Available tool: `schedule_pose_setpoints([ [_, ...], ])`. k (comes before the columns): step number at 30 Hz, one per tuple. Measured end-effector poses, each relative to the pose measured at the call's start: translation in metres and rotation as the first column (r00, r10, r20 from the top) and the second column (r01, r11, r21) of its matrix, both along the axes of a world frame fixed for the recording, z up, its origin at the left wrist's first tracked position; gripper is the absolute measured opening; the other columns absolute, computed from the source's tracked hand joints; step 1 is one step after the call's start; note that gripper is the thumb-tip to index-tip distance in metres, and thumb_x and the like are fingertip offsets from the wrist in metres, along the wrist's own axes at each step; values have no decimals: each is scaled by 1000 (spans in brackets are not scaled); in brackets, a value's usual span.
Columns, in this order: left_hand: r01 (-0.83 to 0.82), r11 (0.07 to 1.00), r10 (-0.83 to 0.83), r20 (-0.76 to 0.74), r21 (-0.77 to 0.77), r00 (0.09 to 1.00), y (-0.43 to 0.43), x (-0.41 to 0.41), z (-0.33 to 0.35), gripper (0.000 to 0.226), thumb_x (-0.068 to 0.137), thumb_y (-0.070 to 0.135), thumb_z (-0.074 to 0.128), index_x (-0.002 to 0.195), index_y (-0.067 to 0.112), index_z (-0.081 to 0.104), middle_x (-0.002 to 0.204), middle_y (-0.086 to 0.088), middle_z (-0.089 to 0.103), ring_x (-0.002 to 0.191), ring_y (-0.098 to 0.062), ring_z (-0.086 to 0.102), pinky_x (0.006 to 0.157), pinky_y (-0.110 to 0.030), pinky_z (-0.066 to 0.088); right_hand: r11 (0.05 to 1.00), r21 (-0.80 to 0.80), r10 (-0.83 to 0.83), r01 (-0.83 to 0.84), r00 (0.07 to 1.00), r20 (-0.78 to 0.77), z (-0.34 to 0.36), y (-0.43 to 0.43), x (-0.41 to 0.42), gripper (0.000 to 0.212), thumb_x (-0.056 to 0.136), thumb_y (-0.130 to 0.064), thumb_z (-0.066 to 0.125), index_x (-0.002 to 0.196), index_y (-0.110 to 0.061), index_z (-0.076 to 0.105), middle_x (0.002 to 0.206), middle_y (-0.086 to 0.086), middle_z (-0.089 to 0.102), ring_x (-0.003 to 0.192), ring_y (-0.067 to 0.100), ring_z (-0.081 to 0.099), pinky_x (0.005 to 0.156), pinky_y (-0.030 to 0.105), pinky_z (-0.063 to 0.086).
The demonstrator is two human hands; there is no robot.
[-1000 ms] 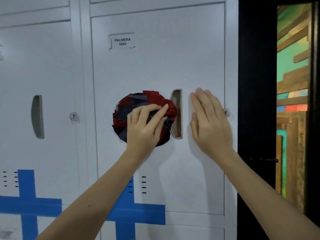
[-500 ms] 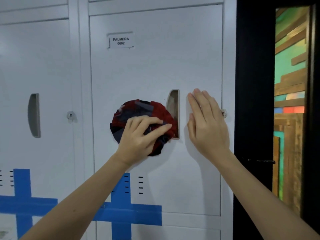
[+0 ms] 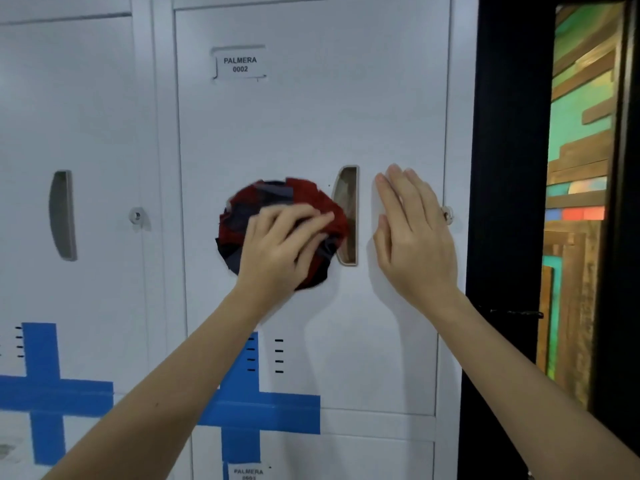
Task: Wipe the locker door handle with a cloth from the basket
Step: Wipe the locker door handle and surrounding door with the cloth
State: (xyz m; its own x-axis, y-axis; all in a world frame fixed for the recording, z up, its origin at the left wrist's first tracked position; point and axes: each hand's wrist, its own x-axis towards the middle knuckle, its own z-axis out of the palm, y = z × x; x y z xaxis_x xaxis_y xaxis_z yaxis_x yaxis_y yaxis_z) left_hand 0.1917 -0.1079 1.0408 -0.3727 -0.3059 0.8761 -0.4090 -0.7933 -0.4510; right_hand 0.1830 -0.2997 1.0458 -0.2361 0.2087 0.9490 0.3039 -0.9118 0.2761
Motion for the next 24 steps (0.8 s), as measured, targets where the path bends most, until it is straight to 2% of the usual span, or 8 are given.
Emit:
schedule_pose_setpoints([
  [3,69,986,-75,-33,-151,997,-13,-1,-6,18,93,15,57,108,14,67,106,1,58,94,-22,47,77,-33,37,1000,0,-3,3,1000,-6,-1,0,-1,40,92,-4,42,131,4,49,135,20,50,128,33,42,107,45,36],
  [8,-73,980,62,63,187,996,8,0,-8,19,93,17,58,112,19,59,109,5,53,94,-20,48,78,-29,35,1000,0,-15,15,1000,-6,-1,0,-1,41,92,-4,40,131,4,49,135,20,49,128,33,41,108,45,35],
  [12,41,992,-42,-10,-117,999,-2,1,7,17,93,16,57,108,16,65,106,1,59,94,-22,47,76,-33,36,1000,1,1,-1,1000,-10,-1,0,-1,41,92,-3,41,131,4,49,135,20,49,128,32,40,106,46,36],
  [13,53,989,-55,-11,-135,998,-6,1,0,18,93,16,57,109,16,65,107,2,58,95,-22,47,77,-33,36,1000,0,3,-3,1000,-13,-1,0,-1,41,91,-3,42,131,4,49,136,20,49,129,32,40,106,46,36],
  [18,-92,970,80,65,224,995,11,0,-13,24,91,14,59,114,20,58,109,4,53,91,-19,48,75,-31,38,1000,0,-1,1,1000,-11,-2,0,0,41,91,-2,43,131,4,49,135,20,49,128,33,41,106,47,37],
  [19,-97,973,85,65,210,994,14,-1,-5,23,92,16,59,114,21,59,108,4,54,91,-19,48,73,-31,38,1000,1,-1,1,1000,-9,-2,0,0,41,91,-2,43,130,5,49,135,21,49,128,33,41,105,47,38],
  [22,3,998,-5,-27,-65,1000,2,-4,11,20,92,16,59,111,20,65,104,0,61,93,-21,48,68,-34,39,1000,1,9,-9,1000,-18,-1,1,-1,41,91,-2,44,130,5,49,135,21,49,128,32,39,105,47,38],
  [24,43,991,-48,-42,-123,998,-11,-5,-2,22,90,14,60,110,18,67,104,-1,62,93,-22,47,71,-34,39,1000,1,11,-11,1000,-21,-1,0,-1,41,91,-2,44,131,5,49,135,21,49,128,32,39,106,47,37],
])
